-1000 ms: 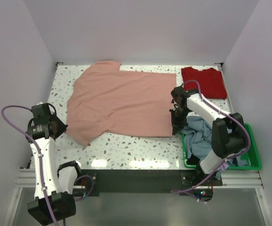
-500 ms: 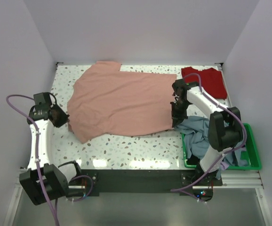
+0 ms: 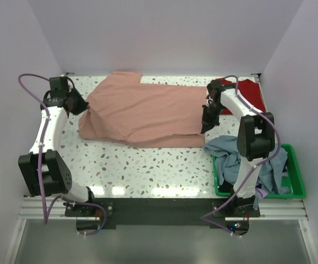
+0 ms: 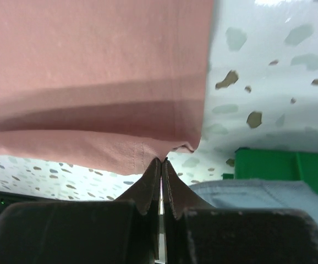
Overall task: Fold and stack the t-shirts
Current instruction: Fold the tshirt
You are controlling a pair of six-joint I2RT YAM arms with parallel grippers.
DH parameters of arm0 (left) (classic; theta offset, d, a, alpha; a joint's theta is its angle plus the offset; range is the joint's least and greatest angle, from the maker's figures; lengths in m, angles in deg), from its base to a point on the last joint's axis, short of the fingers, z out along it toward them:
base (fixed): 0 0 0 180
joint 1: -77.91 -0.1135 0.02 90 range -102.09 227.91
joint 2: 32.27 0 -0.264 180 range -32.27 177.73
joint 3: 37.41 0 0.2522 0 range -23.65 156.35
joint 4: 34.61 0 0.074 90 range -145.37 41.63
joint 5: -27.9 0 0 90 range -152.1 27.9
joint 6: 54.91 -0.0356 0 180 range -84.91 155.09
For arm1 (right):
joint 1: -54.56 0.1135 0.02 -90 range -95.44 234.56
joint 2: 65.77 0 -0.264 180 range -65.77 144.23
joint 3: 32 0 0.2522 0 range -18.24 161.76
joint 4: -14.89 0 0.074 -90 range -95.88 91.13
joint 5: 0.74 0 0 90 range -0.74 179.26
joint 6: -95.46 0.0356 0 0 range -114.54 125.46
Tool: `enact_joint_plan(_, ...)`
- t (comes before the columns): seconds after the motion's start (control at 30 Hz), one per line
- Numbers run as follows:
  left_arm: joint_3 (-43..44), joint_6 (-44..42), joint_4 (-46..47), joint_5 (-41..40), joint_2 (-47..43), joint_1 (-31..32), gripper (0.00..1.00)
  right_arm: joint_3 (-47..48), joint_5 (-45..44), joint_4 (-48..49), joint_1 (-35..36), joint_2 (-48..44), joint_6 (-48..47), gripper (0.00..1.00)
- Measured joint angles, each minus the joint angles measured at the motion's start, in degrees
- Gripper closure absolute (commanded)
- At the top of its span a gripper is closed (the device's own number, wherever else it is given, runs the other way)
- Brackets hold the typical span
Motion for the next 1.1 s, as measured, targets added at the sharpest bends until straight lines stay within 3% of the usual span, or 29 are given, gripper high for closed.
enact_joint_plan(0.43, 11.47, -0.11, 3.02, -0.44, 12.09, 0.00, 1.00, 9.18, 0.24, 0.17, -5.51, 8.39, -0.68, 1.00)
enact_joint_plan(1.1, 25.90, -1.95, 3.41, 0.57, 27.80, 0.00, 1.00, 17.44, 0.37, -0.17, -6.36, 16.76, -1.31, 1.00)
